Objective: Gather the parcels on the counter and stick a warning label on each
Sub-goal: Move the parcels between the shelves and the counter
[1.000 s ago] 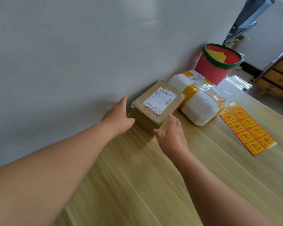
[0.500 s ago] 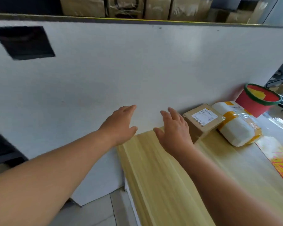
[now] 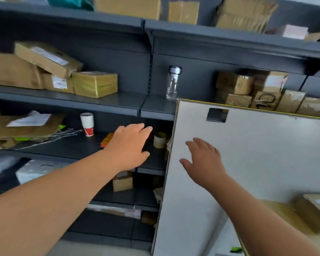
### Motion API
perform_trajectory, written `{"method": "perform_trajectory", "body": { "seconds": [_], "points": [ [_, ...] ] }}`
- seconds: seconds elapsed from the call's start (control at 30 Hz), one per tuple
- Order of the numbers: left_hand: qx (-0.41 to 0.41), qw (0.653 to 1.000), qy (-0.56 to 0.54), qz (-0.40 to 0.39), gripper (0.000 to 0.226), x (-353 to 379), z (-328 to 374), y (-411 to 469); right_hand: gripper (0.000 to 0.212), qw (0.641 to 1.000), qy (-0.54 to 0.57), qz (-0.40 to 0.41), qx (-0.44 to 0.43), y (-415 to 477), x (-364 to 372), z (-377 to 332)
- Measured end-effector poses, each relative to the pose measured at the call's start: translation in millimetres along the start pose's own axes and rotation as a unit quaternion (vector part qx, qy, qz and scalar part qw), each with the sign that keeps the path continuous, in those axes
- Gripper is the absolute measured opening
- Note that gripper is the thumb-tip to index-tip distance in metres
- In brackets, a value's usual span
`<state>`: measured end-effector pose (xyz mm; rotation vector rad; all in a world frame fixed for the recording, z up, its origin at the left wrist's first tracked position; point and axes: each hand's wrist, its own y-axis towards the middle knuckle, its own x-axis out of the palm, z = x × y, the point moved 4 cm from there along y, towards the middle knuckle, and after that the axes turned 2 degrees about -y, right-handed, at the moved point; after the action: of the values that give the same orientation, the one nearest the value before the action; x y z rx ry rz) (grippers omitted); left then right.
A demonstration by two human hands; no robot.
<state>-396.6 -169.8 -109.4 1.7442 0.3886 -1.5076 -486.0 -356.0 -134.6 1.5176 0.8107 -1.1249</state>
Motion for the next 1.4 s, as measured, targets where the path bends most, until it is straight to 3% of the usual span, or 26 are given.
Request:
{"method": "perform_trajectory", "body": {
  "seconds": [0.23, 0.47, 0.9, 1.23, 1.4],
  "points": [
    [-0.104, 0.993, 0.033, 0.040, 0.079, -67.4, -104.2, -70.7, 0.054, 0.994, 0.044, 0.049, -0.088, 29.3, -40.8, -130.7],
    [-0.168, 0.984, 0.033, 0.054, 0.080, -77.9, -169.5, -84.5, 0.056, 0.986, 0.090, 0.049, -0.130, 72.4, -38.0, -195.5],
    [-0.247, 0.960, 0.039, 0.128, 0.081, -60.3, -310.8, 41.4, 0.055, 0.968, 0.188, 0.058, -0.153, 265.9, 9.6, -263.7],
    [-0.331, 0.915, 0.040, 0.226, 0.085, -74.9, -430.9, 93.5, 0.065, 0.958, 0.175, 0.083, -0.210, 393.4, 33.0, -360.4],
    [-0.336, 0.910, 0.011, 0.244, 0.089, -88.7, -491.3, 108.5, 0.076, 0.968, 0.148, 0.091, -0.183, 426.1, 41.7, -403.2]
  ]
}}
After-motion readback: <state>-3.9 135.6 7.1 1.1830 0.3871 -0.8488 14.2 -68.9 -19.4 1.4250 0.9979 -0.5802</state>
